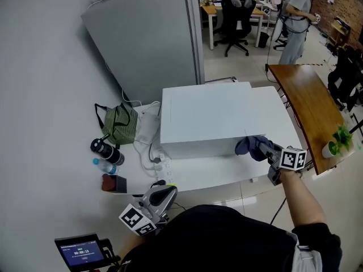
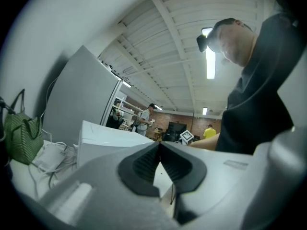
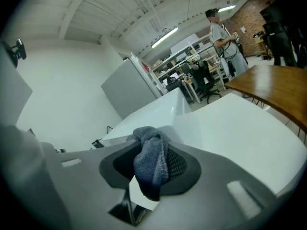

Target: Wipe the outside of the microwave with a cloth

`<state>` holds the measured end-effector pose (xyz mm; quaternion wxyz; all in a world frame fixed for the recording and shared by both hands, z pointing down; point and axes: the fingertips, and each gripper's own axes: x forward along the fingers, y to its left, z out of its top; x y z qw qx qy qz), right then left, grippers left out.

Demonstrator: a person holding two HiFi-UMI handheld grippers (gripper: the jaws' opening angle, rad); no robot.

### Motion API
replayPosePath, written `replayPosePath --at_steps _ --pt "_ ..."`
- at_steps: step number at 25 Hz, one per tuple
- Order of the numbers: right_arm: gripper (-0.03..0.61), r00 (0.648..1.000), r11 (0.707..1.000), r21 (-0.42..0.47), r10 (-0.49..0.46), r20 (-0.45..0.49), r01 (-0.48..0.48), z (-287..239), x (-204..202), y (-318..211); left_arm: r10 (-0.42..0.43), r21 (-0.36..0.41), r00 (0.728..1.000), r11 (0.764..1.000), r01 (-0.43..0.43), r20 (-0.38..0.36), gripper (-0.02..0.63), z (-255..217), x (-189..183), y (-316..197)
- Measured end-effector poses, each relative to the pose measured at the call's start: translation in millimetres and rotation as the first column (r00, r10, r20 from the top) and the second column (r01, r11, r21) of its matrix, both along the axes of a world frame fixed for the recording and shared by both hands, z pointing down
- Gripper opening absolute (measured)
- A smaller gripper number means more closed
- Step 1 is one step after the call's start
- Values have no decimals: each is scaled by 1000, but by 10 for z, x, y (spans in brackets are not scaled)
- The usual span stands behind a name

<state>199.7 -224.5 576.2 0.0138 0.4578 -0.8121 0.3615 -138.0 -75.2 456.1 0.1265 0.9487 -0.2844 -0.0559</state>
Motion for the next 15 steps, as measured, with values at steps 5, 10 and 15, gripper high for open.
replayPosePath --at_steps 5,10,15 --pt "103 964 964 -29 -261 48 263 286 -1658 30 -64 -14 998 998 64 -16 3 83 -396 120" --pt "101 902 903 -7 -430 47 431 473 -3184 -233 -150 -44 989 988 150 3 3 190 -851 327" --pt "100 877 879 -2 -475 63 477 577 -3902 -319 -218 -68 975 973 220 33 3 238 -1137 471"
